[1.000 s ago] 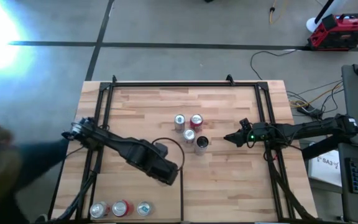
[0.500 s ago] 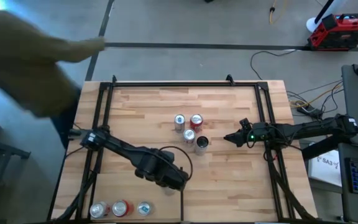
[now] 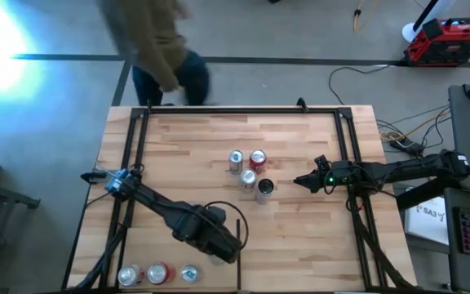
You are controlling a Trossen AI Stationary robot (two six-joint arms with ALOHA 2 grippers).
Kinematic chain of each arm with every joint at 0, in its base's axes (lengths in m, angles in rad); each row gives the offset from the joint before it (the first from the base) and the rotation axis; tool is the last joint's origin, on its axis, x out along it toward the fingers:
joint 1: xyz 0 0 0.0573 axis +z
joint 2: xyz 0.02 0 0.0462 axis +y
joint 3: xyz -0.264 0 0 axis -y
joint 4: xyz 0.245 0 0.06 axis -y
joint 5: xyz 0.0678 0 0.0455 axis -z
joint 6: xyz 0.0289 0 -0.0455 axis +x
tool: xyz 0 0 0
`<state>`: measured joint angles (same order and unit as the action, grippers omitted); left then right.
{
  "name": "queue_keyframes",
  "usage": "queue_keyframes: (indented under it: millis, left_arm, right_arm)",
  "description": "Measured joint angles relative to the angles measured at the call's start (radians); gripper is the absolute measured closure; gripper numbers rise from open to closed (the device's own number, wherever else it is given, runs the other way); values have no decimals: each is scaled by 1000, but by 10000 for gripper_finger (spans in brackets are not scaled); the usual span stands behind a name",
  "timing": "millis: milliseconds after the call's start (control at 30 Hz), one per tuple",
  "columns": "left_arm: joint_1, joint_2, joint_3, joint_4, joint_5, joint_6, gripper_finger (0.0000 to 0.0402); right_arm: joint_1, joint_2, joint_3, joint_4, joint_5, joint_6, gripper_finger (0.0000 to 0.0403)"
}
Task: Place canned beverage on shelf
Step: Put the left white pink soda can on the shelf
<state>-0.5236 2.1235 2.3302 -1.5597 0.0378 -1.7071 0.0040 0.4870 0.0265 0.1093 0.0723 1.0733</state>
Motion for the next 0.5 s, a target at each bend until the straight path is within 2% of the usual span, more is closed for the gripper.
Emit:
queue_keyframes:
  millis: [267,500]
  left_arm:
    - [-44,-1,0,14,6,93,161]
    - [-65,1,0,33,5,102,161]
  right_arm:
    - [0,0,0,0,0,0,220]
    - [0,0,0,0,0,0,220]
